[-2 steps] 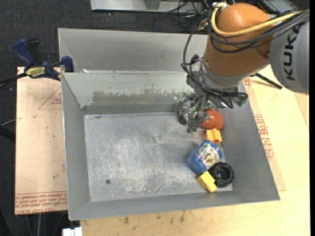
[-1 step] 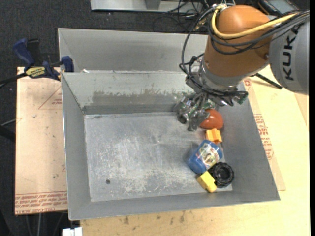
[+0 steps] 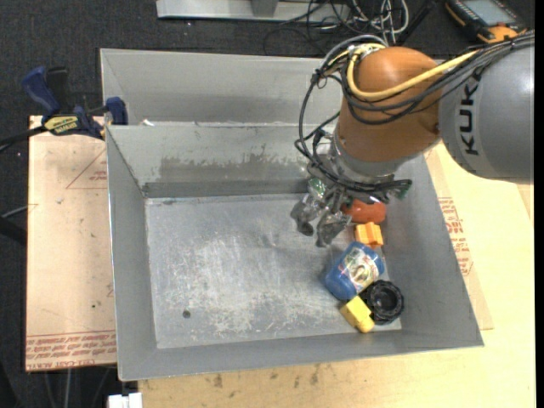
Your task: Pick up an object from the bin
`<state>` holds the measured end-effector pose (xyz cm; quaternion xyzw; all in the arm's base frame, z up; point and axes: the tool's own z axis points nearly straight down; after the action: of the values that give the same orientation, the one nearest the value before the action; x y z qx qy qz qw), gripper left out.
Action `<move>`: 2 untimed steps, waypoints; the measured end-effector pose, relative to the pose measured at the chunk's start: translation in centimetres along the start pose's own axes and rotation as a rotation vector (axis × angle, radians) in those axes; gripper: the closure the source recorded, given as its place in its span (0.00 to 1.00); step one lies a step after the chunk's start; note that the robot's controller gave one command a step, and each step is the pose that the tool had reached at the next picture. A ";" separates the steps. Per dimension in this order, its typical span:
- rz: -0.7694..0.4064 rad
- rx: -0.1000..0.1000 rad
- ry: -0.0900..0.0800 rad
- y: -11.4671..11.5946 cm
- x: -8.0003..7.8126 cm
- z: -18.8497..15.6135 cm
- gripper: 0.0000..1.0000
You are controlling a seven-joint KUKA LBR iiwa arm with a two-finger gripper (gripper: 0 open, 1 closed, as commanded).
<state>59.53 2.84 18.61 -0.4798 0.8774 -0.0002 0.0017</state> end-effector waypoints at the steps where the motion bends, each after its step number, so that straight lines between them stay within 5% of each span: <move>1: -0.085 -0.006 0.003 0.6 -0.3 2.2 1.00; 2: -0.290 -0.008 0.002 0.9 -0.4 -2.4 1.00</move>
Offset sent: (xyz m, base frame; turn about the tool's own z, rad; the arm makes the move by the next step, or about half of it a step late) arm -0.0085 0.0110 0.1238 -0.2329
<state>58.96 3.64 20.99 -0.6016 0.7988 0.0026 -0.0011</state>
